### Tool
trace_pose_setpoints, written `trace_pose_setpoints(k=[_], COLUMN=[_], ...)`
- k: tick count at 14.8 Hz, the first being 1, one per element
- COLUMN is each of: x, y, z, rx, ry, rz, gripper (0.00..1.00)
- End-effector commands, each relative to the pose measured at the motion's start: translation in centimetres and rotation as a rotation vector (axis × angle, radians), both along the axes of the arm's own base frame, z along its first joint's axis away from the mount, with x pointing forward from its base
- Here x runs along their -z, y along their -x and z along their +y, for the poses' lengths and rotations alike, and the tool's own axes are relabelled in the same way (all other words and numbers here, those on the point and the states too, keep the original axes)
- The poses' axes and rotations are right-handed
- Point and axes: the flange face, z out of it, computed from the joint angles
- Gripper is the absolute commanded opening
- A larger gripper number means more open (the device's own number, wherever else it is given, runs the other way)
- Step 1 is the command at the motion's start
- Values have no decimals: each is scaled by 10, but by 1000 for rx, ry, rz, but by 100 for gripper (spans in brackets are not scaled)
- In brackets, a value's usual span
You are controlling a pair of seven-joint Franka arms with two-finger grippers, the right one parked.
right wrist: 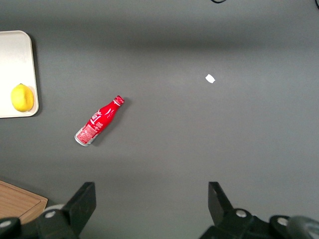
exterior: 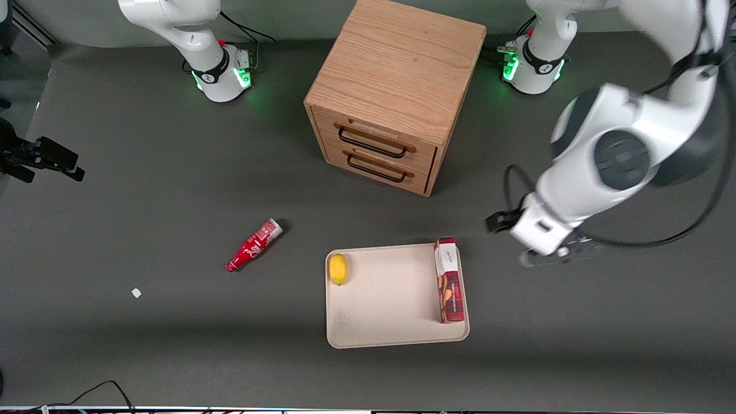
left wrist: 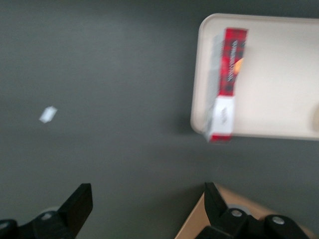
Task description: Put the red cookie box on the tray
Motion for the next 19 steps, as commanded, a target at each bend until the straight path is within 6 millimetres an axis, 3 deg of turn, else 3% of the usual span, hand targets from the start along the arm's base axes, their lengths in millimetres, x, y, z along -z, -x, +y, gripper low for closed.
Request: trace_pose_setpoints(k=[1,2,5,8,10,13,16,19], x=[-56,-71,-89,-93,-98,-111,-132,-136], y=[36,48,81,128,147,150,142,135], z=[68,93,150,165,167,178,183,183], rx=[87,121,179,199,196,176,185,195], ry=[15,14,21,23,21,25,27,22], rz=[46,62,90,84,76,69,77,85], gripper=[100,100,100,100,100,100,100,100])
